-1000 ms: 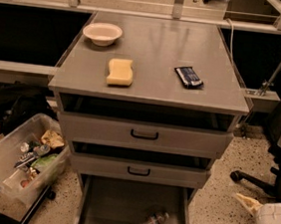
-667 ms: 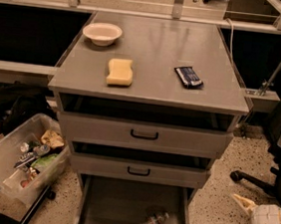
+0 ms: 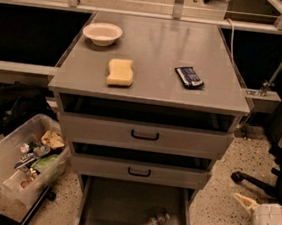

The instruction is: Pick water bottle from bottom drawer and place on counter

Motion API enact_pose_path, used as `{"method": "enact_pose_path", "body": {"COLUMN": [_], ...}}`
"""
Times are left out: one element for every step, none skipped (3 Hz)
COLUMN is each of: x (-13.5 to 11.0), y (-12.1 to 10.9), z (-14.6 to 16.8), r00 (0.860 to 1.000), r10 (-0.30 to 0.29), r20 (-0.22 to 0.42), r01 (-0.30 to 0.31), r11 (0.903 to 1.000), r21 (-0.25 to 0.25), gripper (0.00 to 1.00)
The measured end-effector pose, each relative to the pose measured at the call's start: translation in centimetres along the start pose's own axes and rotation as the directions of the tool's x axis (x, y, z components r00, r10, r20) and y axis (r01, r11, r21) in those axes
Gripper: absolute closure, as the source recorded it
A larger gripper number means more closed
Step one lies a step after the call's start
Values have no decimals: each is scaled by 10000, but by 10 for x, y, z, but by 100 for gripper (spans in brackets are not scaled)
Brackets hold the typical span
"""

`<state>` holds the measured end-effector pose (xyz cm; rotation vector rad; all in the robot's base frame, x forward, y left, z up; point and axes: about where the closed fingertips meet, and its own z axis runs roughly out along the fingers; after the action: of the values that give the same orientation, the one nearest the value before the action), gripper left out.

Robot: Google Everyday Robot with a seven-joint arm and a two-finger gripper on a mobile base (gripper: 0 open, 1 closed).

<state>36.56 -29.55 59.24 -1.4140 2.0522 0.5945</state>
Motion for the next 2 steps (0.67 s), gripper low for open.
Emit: {"method": "enact_pose_path", "body": {"x": [-3, 26], "y": [1, -17], "z": [-2, 42], "r00": [10000, 9994], "r10": [-66, 331], "r20": [-41, -66], "r01": [66, -331], "r11": [10000, 9994], "r21": [-2, -25], "gripper": [0, 0]}}
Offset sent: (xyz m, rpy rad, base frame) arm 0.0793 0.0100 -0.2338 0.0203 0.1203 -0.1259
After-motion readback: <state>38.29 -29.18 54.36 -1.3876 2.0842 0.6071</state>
